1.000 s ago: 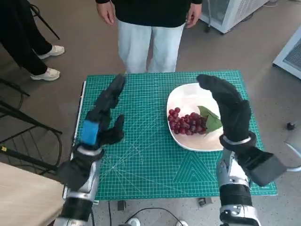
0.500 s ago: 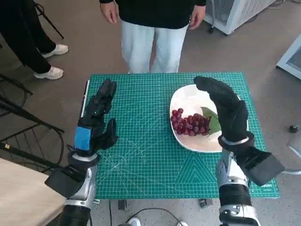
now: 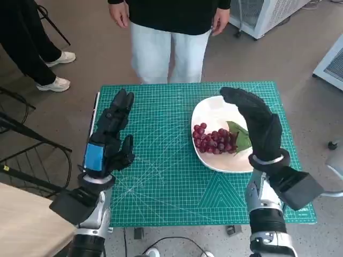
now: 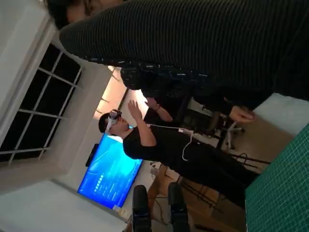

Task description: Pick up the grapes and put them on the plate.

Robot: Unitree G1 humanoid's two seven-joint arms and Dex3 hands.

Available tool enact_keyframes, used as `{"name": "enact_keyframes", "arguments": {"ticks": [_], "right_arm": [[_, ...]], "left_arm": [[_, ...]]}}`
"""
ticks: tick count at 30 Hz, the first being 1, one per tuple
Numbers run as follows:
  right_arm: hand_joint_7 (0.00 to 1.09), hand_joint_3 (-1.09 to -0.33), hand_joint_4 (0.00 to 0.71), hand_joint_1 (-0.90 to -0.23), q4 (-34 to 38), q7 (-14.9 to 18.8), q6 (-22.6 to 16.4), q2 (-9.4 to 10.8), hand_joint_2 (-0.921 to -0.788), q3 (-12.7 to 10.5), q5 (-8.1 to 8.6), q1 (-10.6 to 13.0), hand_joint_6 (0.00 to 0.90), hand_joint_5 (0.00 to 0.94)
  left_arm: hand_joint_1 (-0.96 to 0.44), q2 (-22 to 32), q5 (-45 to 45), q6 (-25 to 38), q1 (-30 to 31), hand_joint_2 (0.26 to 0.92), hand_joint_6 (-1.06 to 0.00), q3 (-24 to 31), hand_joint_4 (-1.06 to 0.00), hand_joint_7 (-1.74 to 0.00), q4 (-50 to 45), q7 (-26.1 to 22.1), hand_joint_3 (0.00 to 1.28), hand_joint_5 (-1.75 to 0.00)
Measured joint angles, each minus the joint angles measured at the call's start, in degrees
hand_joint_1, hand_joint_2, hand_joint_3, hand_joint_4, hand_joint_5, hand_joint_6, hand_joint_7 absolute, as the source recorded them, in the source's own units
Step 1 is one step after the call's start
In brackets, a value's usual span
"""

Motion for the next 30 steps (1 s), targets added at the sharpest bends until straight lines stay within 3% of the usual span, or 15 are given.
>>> {"name": "enact_keyframes", "arguments": {"ticks": [4, 9, 30], "right_arm": [[0.38, -0.582, 0.232, -0.558, 0.1, 0.1, 0.0, 0.0, -0.921, 0.0, 0.00, -0.1, 0.019, 0.005], [0.38, -0.580, 0.233, -0.562, 0.2, 0.4, 0.0, 0.0, -0.921, 0.0, 0.09, -0.4, 0.018, 0.005], [0.37, -0.587, 0.232, -0.550, 2.2, 2.0, -0.4, -0.2, -0.921, -1.1, 0.68, -1.4, 0.019, 0.003]], "left_arm": [[-0.21, -0.2, 0.2, 0.3, 0.0, 0.921, -0.35, 0.1, -0.29, -0.05, -0.1, 0.6, 0.36, -0.02], [-0.15, -0.5, 0.4, 0.6, 0.0, 0.921, -0.37, 0.2, -0.32, -0.06, -0.2, 1.3, 0.35, -0.03], [-0.16, -0.9, 1.9, 0.8, 0.0, 0.921, -0.36, 0.2, -0.31, -0.05, -0.5, 1.8, 0.33, -0.01]]}}
